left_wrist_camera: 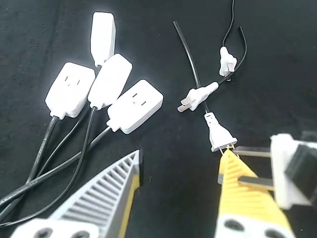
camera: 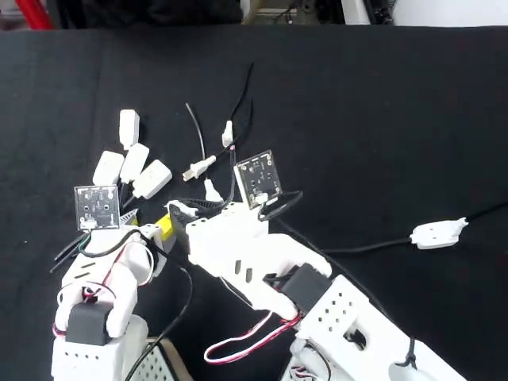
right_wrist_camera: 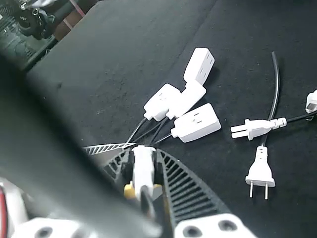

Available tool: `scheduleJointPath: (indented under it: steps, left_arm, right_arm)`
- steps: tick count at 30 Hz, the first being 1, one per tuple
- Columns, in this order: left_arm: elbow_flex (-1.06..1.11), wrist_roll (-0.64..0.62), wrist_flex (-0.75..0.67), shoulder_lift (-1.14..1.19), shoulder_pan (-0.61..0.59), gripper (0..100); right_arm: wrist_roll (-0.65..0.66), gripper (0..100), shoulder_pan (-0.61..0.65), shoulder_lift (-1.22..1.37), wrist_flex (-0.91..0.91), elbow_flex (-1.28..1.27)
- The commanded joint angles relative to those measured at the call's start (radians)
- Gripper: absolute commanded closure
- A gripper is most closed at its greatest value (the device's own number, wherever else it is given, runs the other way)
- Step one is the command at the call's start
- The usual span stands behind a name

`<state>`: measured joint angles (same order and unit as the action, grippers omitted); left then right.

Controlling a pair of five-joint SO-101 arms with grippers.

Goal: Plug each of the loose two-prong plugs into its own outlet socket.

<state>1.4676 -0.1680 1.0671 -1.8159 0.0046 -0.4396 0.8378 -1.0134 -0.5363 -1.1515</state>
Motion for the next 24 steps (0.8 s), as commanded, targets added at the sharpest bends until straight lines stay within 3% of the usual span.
scheduleJointPath:
  steps: [1, 14, 24]
  left_arm:
    - [-0.096, -0.017, 0.008, -0.008, -0.013, 74]
    - [-0.153, -0.058, 0.025, -0.009, -0.022, 74]
    - [-0.179, -0.100, 0.014, -0.009, -0.051, 74]
  right_arm:
    - [0.021, 98.7, 0.034, 0.016, -0.025, 0.022]
    - [0.026, 98.7, 0.077, 0.027, -0.038, 0.019]
    - [0.028, 98.7, 0.078, 0.252, -0.069, 0.119]
